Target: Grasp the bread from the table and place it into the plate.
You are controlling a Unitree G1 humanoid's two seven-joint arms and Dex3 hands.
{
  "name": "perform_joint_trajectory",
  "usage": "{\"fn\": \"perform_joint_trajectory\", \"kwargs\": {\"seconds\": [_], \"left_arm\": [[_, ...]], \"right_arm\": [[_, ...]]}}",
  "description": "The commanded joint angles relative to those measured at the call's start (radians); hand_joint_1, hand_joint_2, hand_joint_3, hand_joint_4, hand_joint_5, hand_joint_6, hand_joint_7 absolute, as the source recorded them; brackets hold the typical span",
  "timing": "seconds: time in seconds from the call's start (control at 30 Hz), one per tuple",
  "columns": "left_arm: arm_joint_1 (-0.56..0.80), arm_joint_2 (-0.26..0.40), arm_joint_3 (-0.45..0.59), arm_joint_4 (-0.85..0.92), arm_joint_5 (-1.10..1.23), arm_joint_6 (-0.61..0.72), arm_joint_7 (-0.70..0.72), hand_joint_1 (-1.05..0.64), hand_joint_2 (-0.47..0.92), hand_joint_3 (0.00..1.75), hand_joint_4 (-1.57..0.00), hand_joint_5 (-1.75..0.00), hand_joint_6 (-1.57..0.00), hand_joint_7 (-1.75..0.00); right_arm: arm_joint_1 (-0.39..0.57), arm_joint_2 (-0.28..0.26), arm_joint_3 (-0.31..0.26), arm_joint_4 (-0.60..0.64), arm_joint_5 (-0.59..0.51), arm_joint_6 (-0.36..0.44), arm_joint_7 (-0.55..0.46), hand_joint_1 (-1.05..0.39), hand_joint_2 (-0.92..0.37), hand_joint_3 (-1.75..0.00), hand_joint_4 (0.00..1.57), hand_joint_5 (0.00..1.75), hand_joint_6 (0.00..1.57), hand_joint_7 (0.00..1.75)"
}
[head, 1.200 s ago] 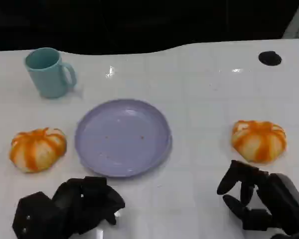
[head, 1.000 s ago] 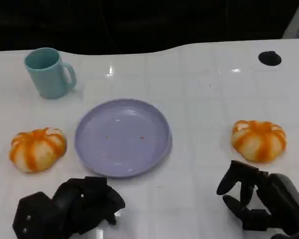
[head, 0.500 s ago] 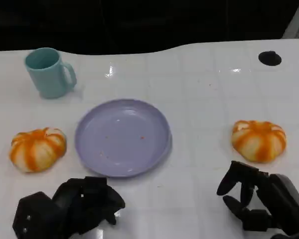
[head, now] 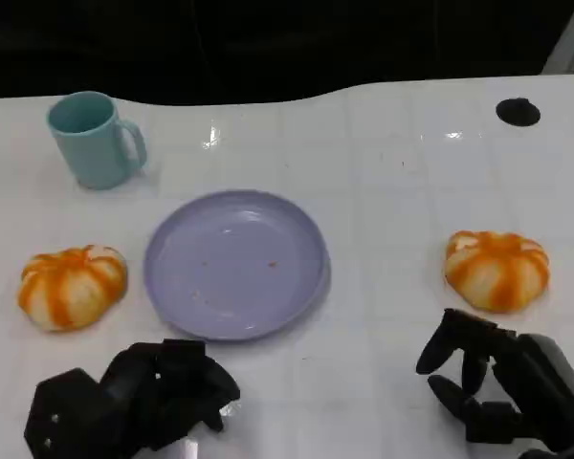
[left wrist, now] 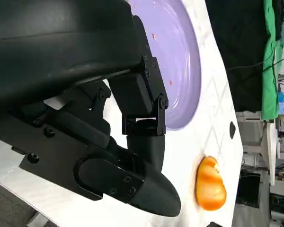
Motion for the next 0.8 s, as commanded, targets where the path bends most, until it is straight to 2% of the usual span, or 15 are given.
{"fn": "perform_joint_trajectory", "kwargs": {"seconds": [0.03,0.1,0.13,0.2,0.27,0.3,0.37,0.43,0.53,0.67,0.8], "left_arm": [[0.006,0.016,0.003,-0.003,0.005,0.006,0.002,-1.05,0.87,0.0,-0.86,-1.51,-1.26,-0.81],[0.004,0.015,0.005,0.005,0.003,0.001,0.001,-1.05,0.87,0.0,-0.86,-1.51,-1.26,-0.81],[0.003,0.014,0.006,0.008,0.004,-0.002,0.002,-1.05,0.87,0.0,-0.87,-1.51,-1.26,-0.81],[0.002,0.013,0.007,0.011,0.0,-0.002,0.0,-1.05,0.87,0.0,-0.87,-1.51,-1.26,-0.81],[0.002,0.012,0.006,0.008,0.001,0.0,0.002,-1.05,0.87,0.0,-0.87,-1.51,-1.26,-0.8],[0.002,0.012,0.006,0.008,0.002,-0.001,0.002,-1.05,0.87,0.0,-0.87,-1.51,-1.26,-0.8],[0.001,0.012,0.005,0.01,0.003,-0.004,0.001,-1.05,0.87,0.0,-0.87,-1.51,-1.26,-0.8],[0.001,0.011,0.003,0.009,0.008,-0.004,0.005,-1.05,0.87,0.0,-0.87,-1.51,-1.26,-0.8],[0.005,0.008,0.0,-0.001,0.009,0.003,0.009,-1.05,0.88,0.01,-0.87,-1.51,-1.26,-0.8],[0.005,0.004,0.002,-0.003,0.007,0.009,0.011,-1.05,0.87,0.0,-0.88,-1.51,-1.26,-0.81],[0.003,0.006,0.002,0.004,0.01,0.002,0.01,-1.05,0.86,0.0,-0.88,-1.51,-1.26,-0.8]], "right_arm": [[-0.013,-0.005,-0.022,0.006,0.029,-0.032,-0.032,-0.27,-0.52,-0.91,0.73,1.42,0.69,1.03],[-0.015,-0.008,-0.027,-0.001,0.001,-0.033,-0.067,-0.28,-0.55,-0.86,0.71,1.27,0.71,0.88],[-0.017,-0.01,-0.028,-0.004,-0.013,-0.031,-0.084,-0.29,-0.59,-0.8,0.69,1.18,0.74,0.74],[-0.021,-0.017,-0.03,-0.017,-0.026,-0.017,-0.095,-0.3,-0.62,-0.74,0.66,1.12,0.76,0.6],[-0.02,-0.032,-0.034,-0.057,-0.03,0.032,-0.066,-0.34,-0.73,-0.52,0.54,0.96,0.7,0.35],[-0.022,-0.04,-0.035,-0.068,-0.03,0.042,-0.056,-0.35,-0.79,-0.42,0.51,0.91,0.7,0.26],[-0.033,-0.061,-0.038,-0.087,-0.045,0.056,-0.053,-0.37,-0.88,-0.21,0.43,0.69,0.65,0.11],[-0.046,-0.081,-0.042,-0.107,-0.072,0.076,-0.065,-0.41,-0.91,-0.12,0.35,0.51,0.58,0.03],[-0.055,-0.106,-0.055,-0.149,-0.104,0.135,-0.063,-0.44,-0.92,-0.07,0.28,0.37,0.49,0.0],[-0.06,-0.14,-0.063,-0.208,-0.135,0.233,-0.021,-0.5,-0.92,-0.07,0.15,0.29,0.33,0.0],[-0.074,-0.165,-0.056,-0.248,-0.172,0.32,0.012,-0.53,-0.92,-0.07,0.07,0.26,0.26,0.0]]}}
